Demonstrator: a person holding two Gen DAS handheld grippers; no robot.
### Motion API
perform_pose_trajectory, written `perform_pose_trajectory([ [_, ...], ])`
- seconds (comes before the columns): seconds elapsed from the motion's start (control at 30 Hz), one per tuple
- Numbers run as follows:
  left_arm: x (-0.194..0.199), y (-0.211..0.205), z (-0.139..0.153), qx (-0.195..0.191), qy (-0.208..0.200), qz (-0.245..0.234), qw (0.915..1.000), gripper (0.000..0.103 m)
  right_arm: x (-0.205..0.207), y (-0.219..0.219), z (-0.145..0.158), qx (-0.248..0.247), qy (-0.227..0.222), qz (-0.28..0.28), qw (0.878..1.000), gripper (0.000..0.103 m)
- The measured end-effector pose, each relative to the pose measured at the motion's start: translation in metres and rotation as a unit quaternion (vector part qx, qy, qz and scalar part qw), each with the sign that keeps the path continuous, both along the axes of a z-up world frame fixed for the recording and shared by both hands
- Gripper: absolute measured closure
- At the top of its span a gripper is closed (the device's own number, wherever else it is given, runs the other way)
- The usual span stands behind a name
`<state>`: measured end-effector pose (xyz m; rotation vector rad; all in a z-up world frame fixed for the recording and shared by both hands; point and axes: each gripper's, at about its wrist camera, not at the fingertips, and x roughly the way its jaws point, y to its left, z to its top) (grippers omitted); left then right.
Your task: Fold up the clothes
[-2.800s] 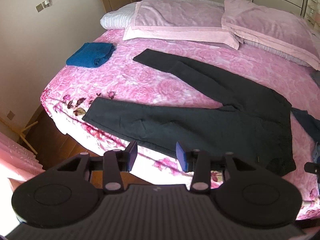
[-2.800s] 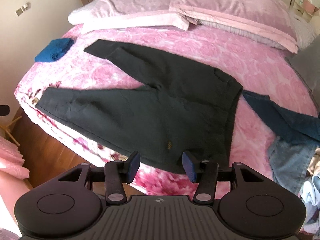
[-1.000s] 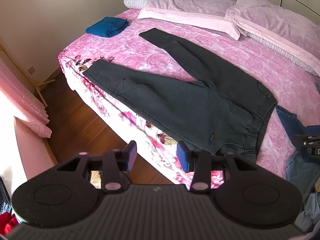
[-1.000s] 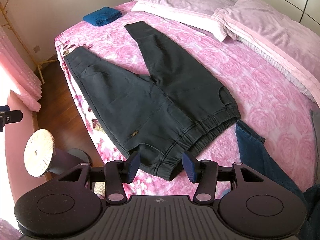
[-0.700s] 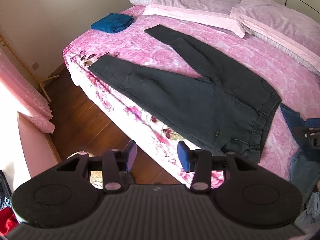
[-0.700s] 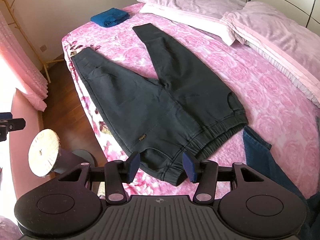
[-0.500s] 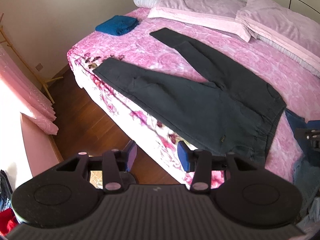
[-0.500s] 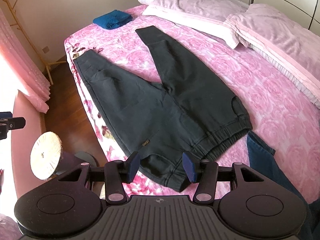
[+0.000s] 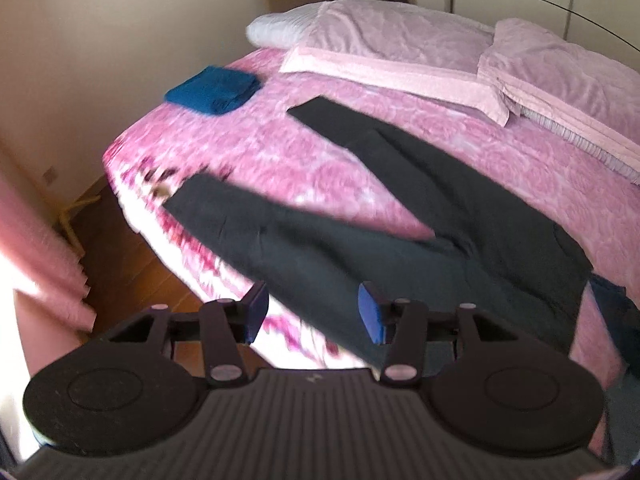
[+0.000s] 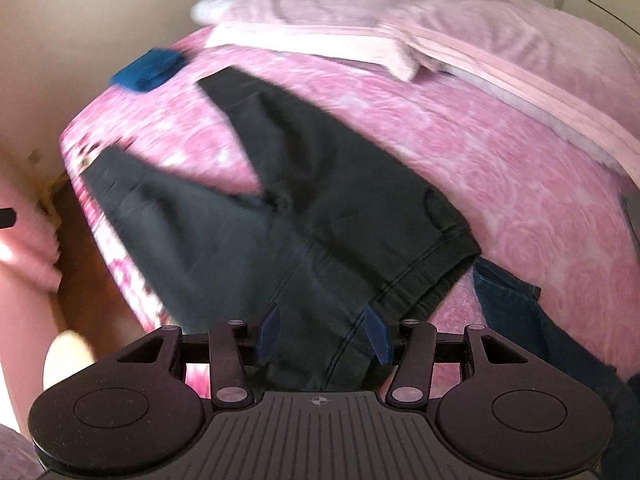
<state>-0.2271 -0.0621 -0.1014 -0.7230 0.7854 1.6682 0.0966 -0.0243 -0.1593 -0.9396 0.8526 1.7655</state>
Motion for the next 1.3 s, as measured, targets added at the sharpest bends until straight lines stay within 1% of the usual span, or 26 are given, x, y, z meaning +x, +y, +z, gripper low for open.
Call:
perform_pose_trajectory([
  [0.1,-0.034,0.054,-0.007,0.002,0.004,-0.058,0.9983,0.058,-0.010,0.024,-0.009,-0.002,0.002,-0.056,0.998,0.052],
  [0.17,-0.057,0.096,-0.009,-0.001,0.006,-0.098,0.9952,0.061,-0.020,0.037,-0.015,-0.006,0.002,-0.096,0.995,0.052],
  [0.23,-0.080,0.136,-0.007,-0.002,0.006,-0.135,0.9908,0.062,-0.036,0.050,-0.019,-0.026,0.001,-0.156,0.987,0.052],
  [0.27,-0.092,0.153,-0.006,0.003,0.003,-0.157,0.9876,0.062,-0.045,0.057,-0.019,-0.031,0.012,-0.176,0.984,0.052],
  [0.37,-0.125,0.206,-0.006,0.006,0.005,-0.219,0.9756,0.062,-0.069,0.071,-0.020,-0.031,0.031,-0.240,0.970,0.052],
  [0.5,-0.153,0.270,-0.013,-0.002,0.008,-0.296,0.9551,0.062,-0.096,0.085,-0.024,-0.027,0.037,-0.307,0.951,0.052],
  [0.53,-0.155,0.285,-0.017,-0.007,0.009,-0.317,0.9484,0.062,-0.099,0.086,-0.025,-0.026,0.036,-0.318,0.947,0.052],
  [0.63,-0.151,0.315,-0.028,-0.013,0.010,-0.358,0.9335,0.064,-0.103,0.086,-0.030,-0.033,0.021,-0.344,0.938,0.052],
  [0.7,-0.144,0.329,-0.035,-0.014,0.000,-0.380,0.9247,0.064,-0.103,0.086,-0.031,-0.037,0.013,-0.357,0.933,0.052],
  [0.77,-0.134,0.338,-0.042,-0.013,-0.009,-0.401,0.9162,0.064,-0.101,0.083,-0.031,-0.030,0.011,-0.366,0.930,0.052],
  [0.87,-0.115,0.346,-0.053,-0.008,-0.015,-0.429,0.9030,0.064,-0.095,0.085,-0.031,-0.015,0.008,-0.365,0.931,0.052],
  [0.97,-0.100,0.355,-0.067,-0.002,-0.012,-0.453,0.8914,0.064,-0.084,0.095,-0.045,-0.018,0.001,-0.351,0.936,0.052],
  [1.07,-0.088,0.370,-0.087,-0.003,0.000,-0.478,0.8782,0.063,-0.071,0.110,-0.066,-0.023,-0.013,-0.327,0.945,0.052],
  [1.17,-0.079,0.390,-0.114,-0.012,0.020,-0.510,0.8601,0.063,-0.057,0.129,-0.086,-0.031,-0.032,-0.296,0.954,0.052],
  [1.3,-0.068,0.418,-0.151,-0.023,0.050,-0.551,0.8326,0.063,-0.037,0.155,-0.103,-0.025,-0.050,-0.263,0.963,0.052],
])
